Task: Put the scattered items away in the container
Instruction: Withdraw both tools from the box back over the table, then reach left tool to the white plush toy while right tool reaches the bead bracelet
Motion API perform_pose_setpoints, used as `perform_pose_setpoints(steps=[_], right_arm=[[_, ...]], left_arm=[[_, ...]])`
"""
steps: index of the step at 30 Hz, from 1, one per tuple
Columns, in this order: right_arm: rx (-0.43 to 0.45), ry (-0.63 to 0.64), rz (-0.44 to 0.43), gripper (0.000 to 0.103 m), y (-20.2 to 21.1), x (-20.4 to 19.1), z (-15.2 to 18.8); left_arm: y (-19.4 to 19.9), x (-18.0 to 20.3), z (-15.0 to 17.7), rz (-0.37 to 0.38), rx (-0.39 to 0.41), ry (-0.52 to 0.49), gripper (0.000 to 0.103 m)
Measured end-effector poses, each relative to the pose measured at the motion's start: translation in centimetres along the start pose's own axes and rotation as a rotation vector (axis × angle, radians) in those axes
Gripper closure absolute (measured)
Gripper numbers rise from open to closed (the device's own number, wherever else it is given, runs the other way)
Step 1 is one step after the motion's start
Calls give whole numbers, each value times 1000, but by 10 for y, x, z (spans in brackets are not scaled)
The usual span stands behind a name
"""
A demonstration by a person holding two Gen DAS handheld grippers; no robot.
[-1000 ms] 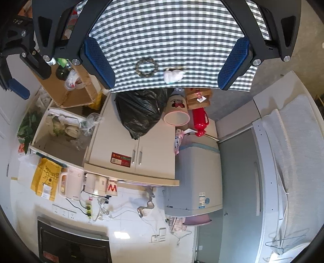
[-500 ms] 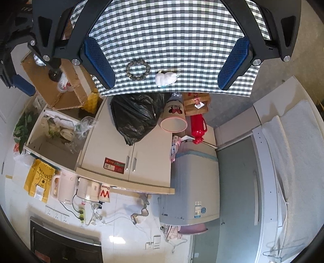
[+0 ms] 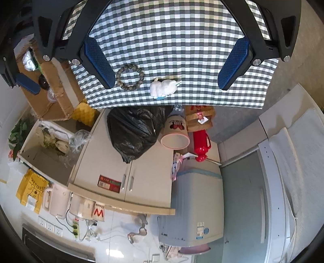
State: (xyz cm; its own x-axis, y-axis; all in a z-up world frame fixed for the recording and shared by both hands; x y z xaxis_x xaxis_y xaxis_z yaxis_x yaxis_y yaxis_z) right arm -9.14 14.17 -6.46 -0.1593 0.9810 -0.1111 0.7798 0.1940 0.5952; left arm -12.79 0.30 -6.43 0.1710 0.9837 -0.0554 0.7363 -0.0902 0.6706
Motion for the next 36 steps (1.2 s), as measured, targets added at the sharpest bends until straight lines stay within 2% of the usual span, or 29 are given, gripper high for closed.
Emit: perform_pose_setpoints(steps=[7,20,36], right_arm=[[-93,-50,-40,0,-44,6,9],[-222,-26,-19,0,-122,12,36],[-285,-20,-37,0,-168,14,46]], left_arm=[[-36,0,5,27,-46,-6,0],[-118,4,15,72,-169,-17,0],[-172,2,22,112,-235,15,0]])
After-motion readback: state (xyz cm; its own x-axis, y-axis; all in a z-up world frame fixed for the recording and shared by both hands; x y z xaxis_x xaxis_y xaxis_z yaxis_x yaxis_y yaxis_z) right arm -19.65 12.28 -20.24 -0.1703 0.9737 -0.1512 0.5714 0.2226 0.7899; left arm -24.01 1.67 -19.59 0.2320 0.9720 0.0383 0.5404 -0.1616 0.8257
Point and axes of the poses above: each gripper's, at about its wrist camera, not at the fingertips, and y roughly against the way its jaws point, x to its right, z to its underside, the point moved 5 cm from there along -y, roughly the way its jaws point, and after that the axes turned 10 degrees about -y, right-handed, at the moved point
